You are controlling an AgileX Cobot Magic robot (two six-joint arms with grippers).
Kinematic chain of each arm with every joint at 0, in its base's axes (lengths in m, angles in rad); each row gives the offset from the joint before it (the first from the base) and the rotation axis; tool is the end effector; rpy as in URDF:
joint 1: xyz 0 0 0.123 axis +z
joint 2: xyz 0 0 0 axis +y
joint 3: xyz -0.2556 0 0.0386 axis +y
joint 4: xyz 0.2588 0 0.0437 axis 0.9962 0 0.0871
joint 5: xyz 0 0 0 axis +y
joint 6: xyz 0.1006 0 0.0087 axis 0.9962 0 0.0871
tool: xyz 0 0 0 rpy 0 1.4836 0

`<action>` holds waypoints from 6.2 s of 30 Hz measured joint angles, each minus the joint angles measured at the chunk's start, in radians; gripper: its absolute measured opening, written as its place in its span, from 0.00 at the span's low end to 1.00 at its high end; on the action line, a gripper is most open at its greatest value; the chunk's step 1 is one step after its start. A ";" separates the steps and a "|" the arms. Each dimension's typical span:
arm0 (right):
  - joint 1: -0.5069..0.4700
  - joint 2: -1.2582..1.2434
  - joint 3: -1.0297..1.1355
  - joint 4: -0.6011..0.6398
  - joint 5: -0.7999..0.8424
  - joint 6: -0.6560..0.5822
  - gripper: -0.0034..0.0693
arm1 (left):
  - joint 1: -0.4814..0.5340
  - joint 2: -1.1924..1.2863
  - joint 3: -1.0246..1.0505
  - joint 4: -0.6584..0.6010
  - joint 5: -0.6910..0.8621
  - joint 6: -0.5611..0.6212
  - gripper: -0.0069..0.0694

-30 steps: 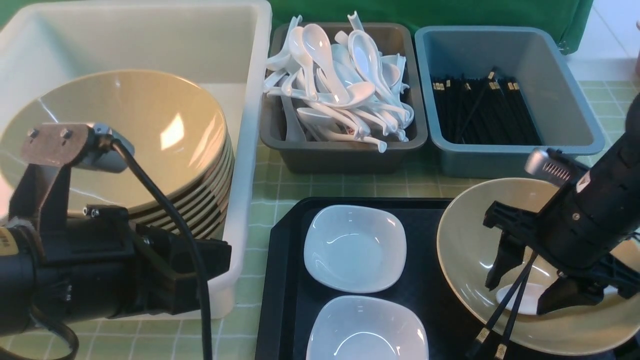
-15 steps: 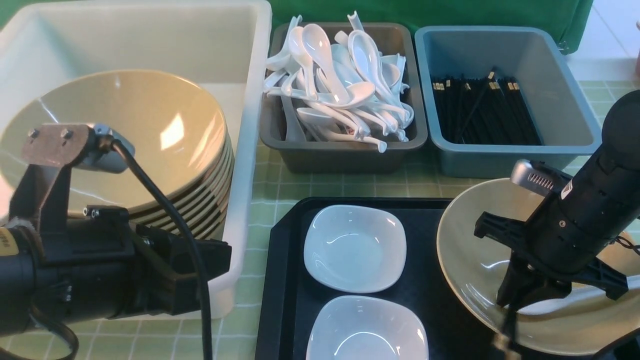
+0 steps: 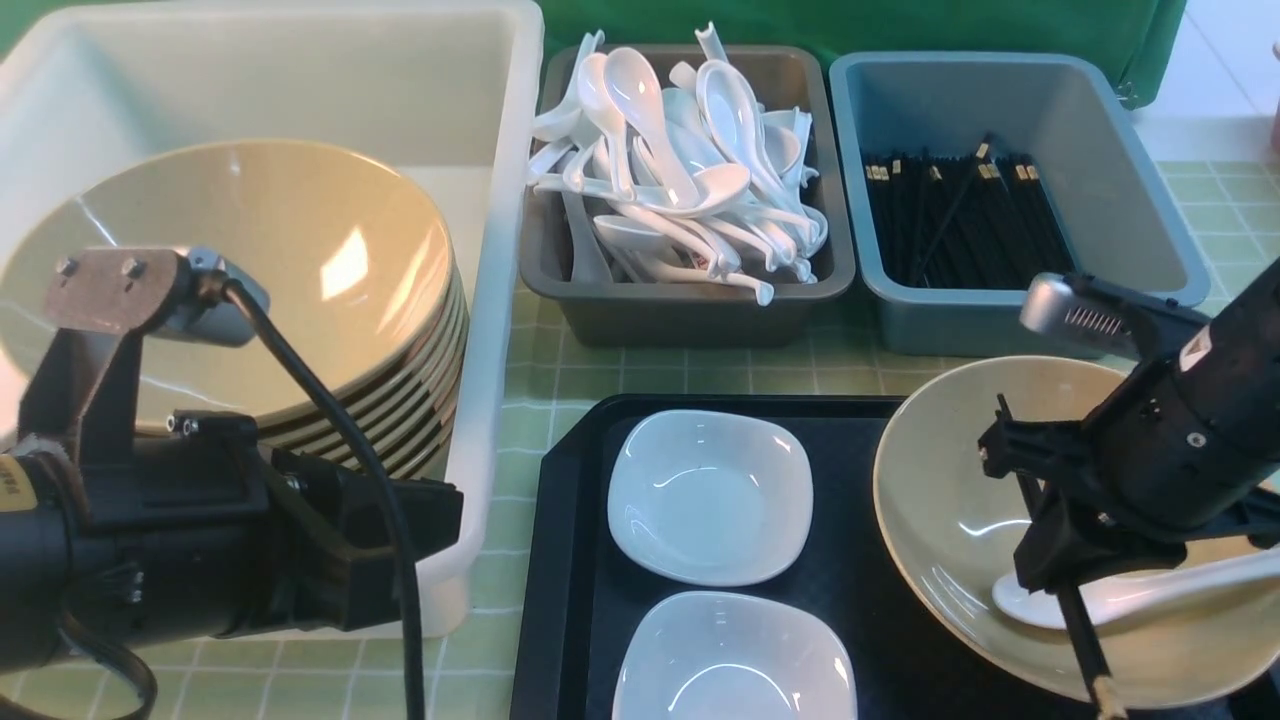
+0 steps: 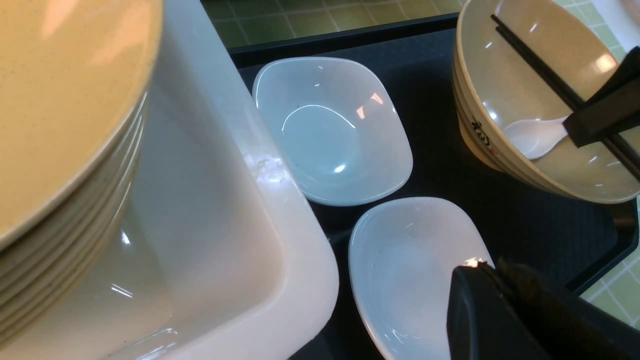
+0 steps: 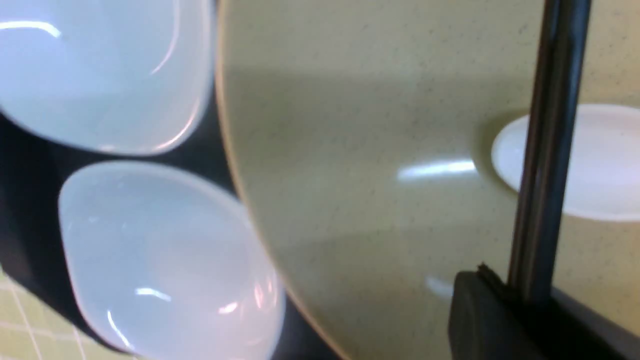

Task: On green table put chopsticks spoon bowls plates into blue grey white boxes.

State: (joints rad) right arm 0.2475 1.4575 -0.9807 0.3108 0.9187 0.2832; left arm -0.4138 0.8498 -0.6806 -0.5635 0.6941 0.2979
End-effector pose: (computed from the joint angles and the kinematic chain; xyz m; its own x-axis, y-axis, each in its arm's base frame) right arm 0.2723 0.0941 0.2074 -0.9661 0.2141 -0.1443 0.1555 0.9287 0.3366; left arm 0.1651 -0.1103 0.2791 -0.6744 0.1385 -0.7252 0.5208 0.7856 -0.3342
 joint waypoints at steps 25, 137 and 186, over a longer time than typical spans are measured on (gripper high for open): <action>-0.237 0.313 -0.632 0.238 0.007 -0.262 0.13 | 0.000 0.031 -0.076 -0.075 -0.004 0.234 0.09; 0.003 0.151 -0.570 0.085 0.122 -1.070 0.23 | 0.001 -0.003 -0.188 -0.058 0.319 0.167 0.09; -0.032 0.100 -0.847 0.300 0.250 -0.913 0.69 | 0.001 0.129 -0.201 -0.050 0.296 0.081 0.17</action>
State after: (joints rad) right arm 0.2152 1.5573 -1.8274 0.6113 1.1689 -0.6300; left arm -0.4125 0.9793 -0.8816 -0.6137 0.9902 0.3785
